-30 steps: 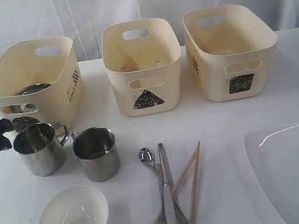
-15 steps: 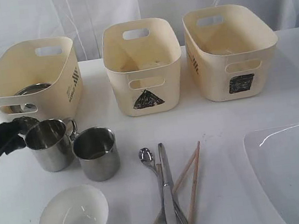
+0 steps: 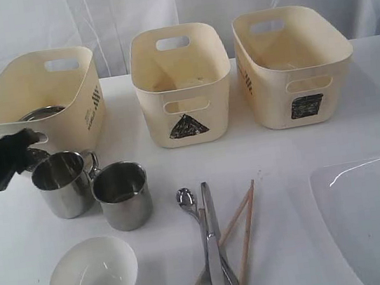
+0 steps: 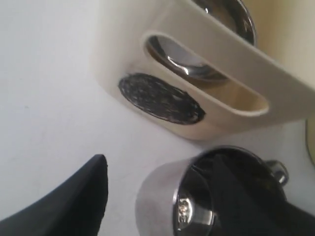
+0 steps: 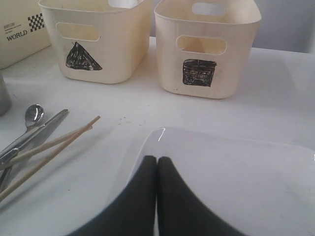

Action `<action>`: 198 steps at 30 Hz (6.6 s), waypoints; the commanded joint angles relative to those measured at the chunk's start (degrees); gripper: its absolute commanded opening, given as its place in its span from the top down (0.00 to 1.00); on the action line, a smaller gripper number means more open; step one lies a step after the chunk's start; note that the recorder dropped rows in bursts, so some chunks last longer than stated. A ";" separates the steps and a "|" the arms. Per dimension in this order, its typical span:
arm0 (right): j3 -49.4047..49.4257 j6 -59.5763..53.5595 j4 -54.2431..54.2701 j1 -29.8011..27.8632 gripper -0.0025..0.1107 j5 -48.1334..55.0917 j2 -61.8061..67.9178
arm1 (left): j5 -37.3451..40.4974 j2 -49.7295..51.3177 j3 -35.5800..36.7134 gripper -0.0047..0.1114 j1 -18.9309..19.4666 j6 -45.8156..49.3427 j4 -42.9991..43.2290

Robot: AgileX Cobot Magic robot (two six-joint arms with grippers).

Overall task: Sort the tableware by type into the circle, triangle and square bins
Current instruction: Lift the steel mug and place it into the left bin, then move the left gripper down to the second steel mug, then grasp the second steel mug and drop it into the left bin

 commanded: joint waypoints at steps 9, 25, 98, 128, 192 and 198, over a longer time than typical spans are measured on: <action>0.09 0.22 0.11 0.02 0.98 -0.29 -0.11 | 7.00 6.14 -5.26 0.40 -6.56 1.65 9.77; 0.09 0.22 0.11 0.02 0.98 -0.29 -0.11 | 11.84 5.87 -5.26 0.96 -6.56 3.43 9.94; 0.09 0.22 0.11 0.02 0.98 -0.29 -0.11 | -7.72 13.58 -30.75 0.53 -3.30 51.81 -17.70; 0.09 0.22 0.11 0.02 0.98 -0.29 -0.11 | 58.57 -0.21 -30.46 0.96 -3.17 48.63 -17.40; 0.09 1.85 0.11 0.02 0.98 -0.29 -0.11 | 44.03 17.86 -22.44 0.96 -3.28 44.28 -21.90; 0.09 1.85 0.11 0.02 0.98 -0.29 -0.11 | 44.09 7.19 -22.44 0.96 -3.28 44.92 -21.25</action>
